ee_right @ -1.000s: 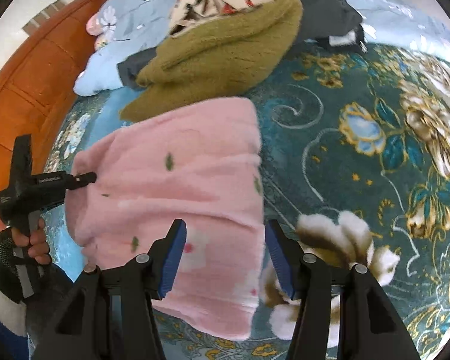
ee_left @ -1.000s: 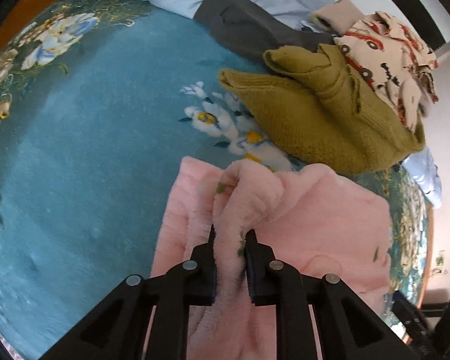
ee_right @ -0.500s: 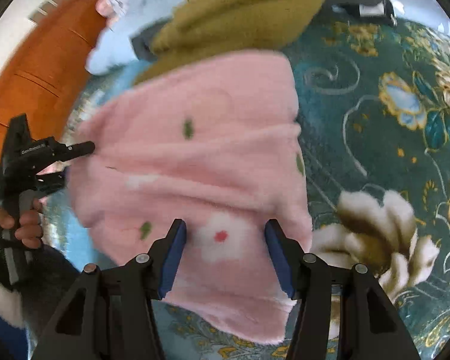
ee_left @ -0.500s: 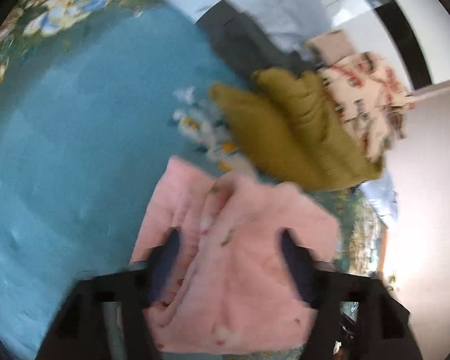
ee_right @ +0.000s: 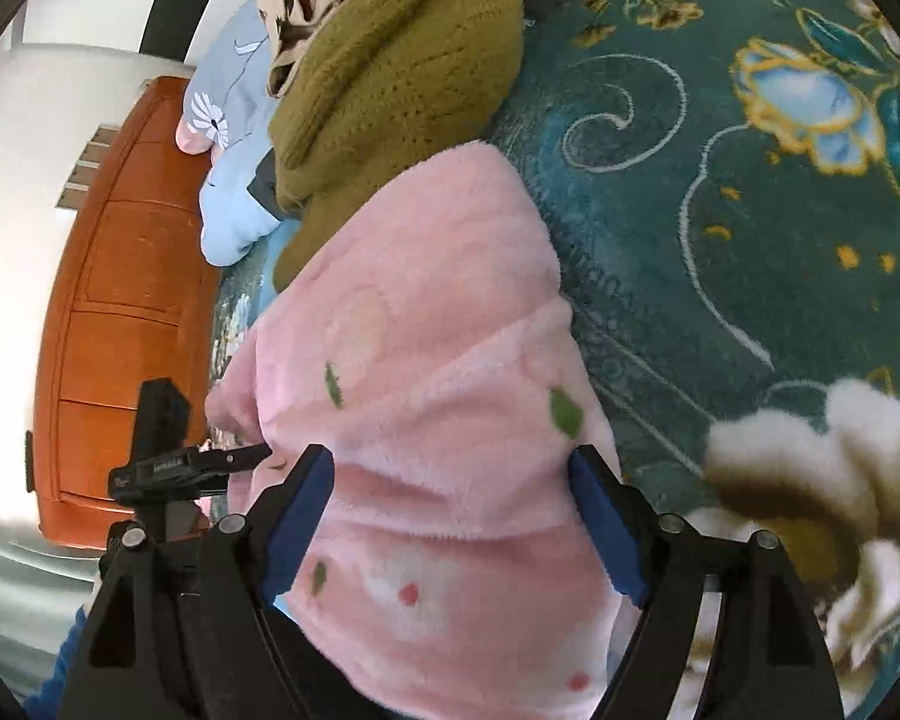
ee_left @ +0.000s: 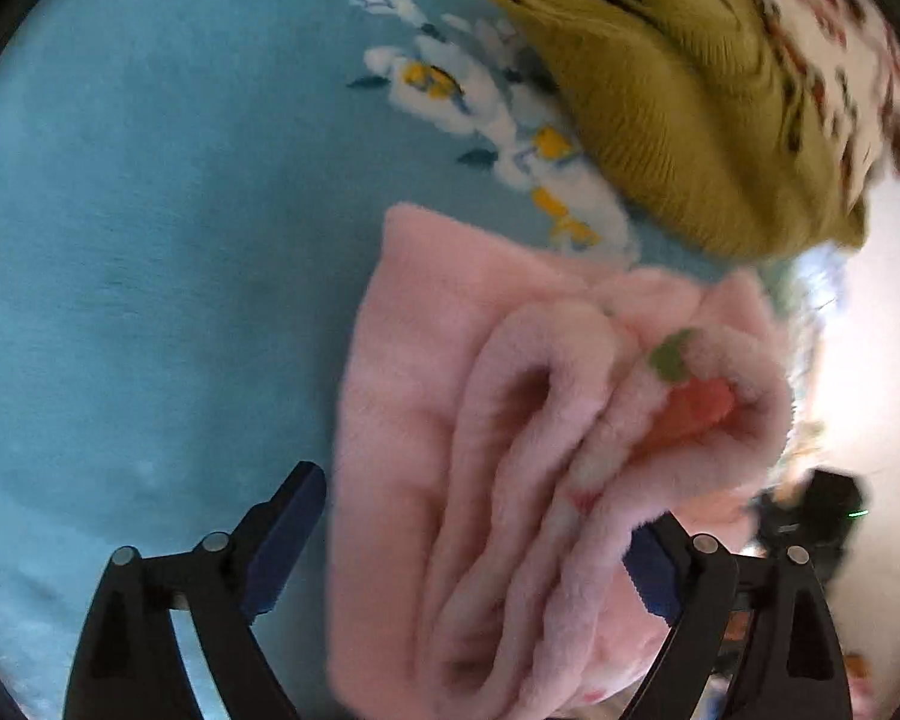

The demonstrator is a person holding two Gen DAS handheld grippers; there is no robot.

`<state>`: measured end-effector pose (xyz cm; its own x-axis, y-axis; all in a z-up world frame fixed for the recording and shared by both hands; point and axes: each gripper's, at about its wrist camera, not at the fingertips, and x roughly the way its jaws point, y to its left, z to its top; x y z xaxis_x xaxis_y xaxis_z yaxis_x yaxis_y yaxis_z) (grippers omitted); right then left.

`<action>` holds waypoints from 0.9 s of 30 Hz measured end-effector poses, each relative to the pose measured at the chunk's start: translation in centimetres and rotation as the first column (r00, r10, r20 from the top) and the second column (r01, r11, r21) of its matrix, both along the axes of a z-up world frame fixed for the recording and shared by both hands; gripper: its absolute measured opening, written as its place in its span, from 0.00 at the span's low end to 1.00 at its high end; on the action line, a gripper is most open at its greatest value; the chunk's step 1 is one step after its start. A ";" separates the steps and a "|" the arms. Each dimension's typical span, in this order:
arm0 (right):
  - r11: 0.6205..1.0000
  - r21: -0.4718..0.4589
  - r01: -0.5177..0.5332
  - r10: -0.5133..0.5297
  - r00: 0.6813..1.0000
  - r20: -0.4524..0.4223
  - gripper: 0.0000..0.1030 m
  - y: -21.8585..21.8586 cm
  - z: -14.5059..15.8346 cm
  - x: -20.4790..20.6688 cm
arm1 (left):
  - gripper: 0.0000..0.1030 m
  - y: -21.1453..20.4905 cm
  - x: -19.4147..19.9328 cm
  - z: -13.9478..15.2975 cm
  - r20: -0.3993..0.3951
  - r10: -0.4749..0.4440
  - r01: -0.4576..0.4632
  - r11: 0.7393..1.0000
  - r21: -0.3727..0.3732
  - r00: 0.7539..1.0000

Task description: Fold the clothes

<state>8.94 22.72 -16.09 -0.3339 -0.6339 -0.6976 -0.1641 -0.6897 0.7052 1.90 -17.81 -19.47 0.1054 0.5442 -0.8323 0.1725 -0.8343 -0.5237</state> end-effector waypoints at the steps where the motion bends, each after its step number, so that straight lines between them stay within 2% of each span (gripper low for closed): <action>1: 1.000 0.008 -0.001 0.001 1.000 0.014 0.79 -0.1 -0.3 -0.3 | 0.90 -0.3 -0.1 -0.2 0.001 0.012 -0.012 1.000 0.028 1.000; 3: 1.000 0.000 0.012 -0.012 0.999 0.030 0.79 0.1 -0.8 -0.9 | 0.90 -0.4 0.0 -0.5 -0.005 0.010 -0.010 0.998 0.066 1.000; 6: 0.999 -0.028 0.037 -0.036 0.998 0.046 0.79 0.3 -1.3 -1.3 | 0.90 -0.1 0.1 -1.2 0.014 -0.012 0.011 0.996 0.084 1.000; 9: 0.997 -0.029 0.067 -0.065 0.995 0.071 0.79 0.3 -1.4 -1.4 | 0.89 0.5 0.1 -1.4 0.026 -0.026 0.025 0.998 0.050 0.999; 11: 0.997 -0.014 0.078 -0.076 0.993 0.096 0.77 0.1 -1.2 -1.3 | 0.81 0.9 0.4 -0.9 0.009 -0.024 0.024 1.000 0.020 1.000; 13: 0.996 0.002 0.088 -0.087 0.988 0.129 0.67 -0.1 -1.1 -1.4 | 0.73 1.3 0.5 -0.5 -0.003 -0.026 0.026 1.000 -0.002 1.000; 15: 0.996 0.021 0.089 -0.092 0.982 0.166 0.46 -0.2 -0.8 -1.7 | 0.65 1.8 0.7 0.1 -0.007 -0.017 0.017 1.000 -0.014 1.000; 17: 0.996 0.044 0.074 -0.080 0.980 0.180 0.32 -0.1 -0.2 -2.0 | 0.59 2.4 1.3 0.9 -0.051 -0.045 0.043 0.998 -0.049 0.998; 20: 0.992 0.123 0.000 -0.019 0.989 0.149 0.25 -1.0 1.7 -2.9 | 0.50 2.4 2.2 2.3 -0.095 -0.043 0.038 0.998 -0.059 0.995; 22: 0.981 0.181 -0.074 0.056 0.993 0.103 0.21 -2.0 3.6 -3.4 | 0.47 1.6 2.9 3.5 -0.120 0.002 -0.005 1.000 -0.027 0.993; 26: 0.968 0.199 -0.152 0.155 0.988 0.001 0.20 -3.6 7.8 -4.3 | 0.47 0.3 4.9 6.7 -0.209 0.063 -0.052 0.997 0.054 0.976; 27: 0.962 0.209 -0.174 0.184 0.982 -0.030 0.20 -4.1 8.9 -4.5 | 0.47 -1.3 5.3 7.4 -0.229 0.102 -0.089 0.994 0.067 0.968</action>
